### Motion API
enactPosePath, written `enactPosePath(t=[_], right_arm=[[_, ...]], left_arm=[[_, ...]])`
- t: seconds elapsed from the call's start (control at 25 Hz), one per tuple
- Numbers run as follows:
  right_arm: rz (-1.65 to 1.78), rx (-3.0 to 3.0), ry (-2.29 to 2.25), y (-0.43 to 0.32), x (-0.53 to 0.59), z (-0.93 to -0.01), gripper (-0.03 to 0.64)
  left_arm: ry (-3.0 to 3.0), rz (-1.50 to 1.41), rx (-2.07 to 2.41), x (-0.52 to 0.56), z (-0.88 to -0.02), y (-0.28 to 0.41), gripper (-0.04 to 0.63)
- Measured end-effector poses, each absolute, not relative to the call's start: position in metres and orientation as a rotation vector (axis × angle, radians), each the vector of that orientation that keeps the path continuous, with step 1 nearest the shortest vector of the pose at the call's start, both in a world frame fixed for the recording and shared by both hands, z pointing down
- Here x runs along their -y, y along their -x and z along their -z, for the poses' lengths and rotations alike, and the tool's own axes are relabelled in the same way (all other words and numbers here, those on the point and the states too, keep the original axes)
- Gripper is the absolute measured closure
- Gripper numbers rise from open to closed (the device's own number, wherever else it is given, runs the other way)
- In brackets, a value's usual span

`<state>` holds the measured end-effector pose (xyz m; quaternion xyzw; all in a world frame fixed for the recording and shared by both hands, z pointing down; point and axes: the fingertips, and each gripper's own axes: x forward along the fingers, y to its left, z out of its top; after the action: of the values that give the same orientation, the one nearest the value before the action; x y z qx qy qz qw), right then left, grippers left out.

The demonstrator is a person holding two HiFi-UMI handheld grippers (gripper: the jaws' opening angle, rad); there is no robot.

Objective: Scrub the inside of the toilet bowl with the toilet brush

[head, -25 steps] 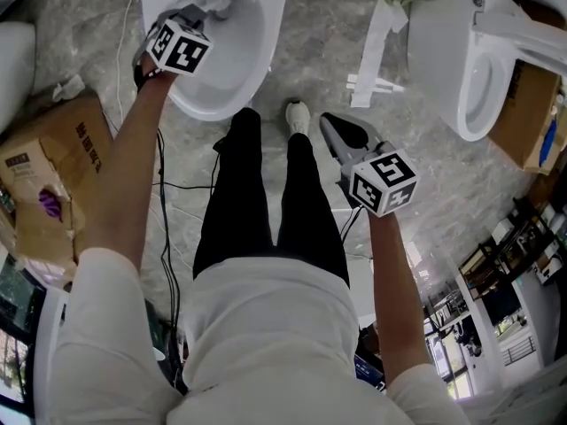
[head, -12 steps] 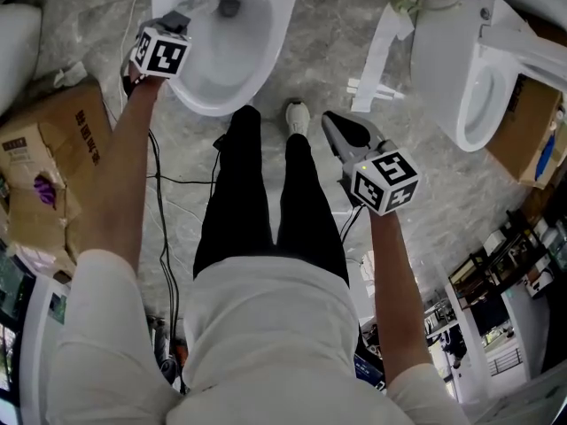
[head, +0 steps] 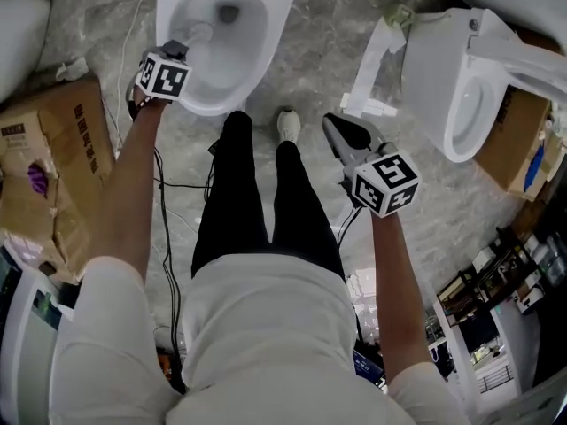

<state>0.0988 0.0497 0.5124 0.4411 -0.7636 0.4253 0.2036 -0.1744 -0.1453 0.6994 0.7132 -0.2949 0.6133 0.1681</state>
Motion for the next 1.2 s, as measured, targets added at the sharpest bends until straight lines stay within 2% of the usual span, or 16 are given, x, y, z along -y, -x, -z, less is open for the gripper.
enactPosePath(t=[0.24,0.6,1.2], right_arm=[[-1.098,2.218,-1.159,-0.108,-0.051,-0.482,0.617],[-0.903,2.360,-0.995,-0.125,-0.076,-0.404,0.617],[-0.709,2.559,-0.874,-0.124,-0.117,-0.310,0.617]], left_arm=[[-2.022,-1.575,0.884,0.103,-0.667,0.161,0.442],[-2.087,-1.353,1.033,0.033,-0.543,0.125,0.442],[-2.125,-1.129,1.284,-0.100,-0.396,0.125,0.442]])
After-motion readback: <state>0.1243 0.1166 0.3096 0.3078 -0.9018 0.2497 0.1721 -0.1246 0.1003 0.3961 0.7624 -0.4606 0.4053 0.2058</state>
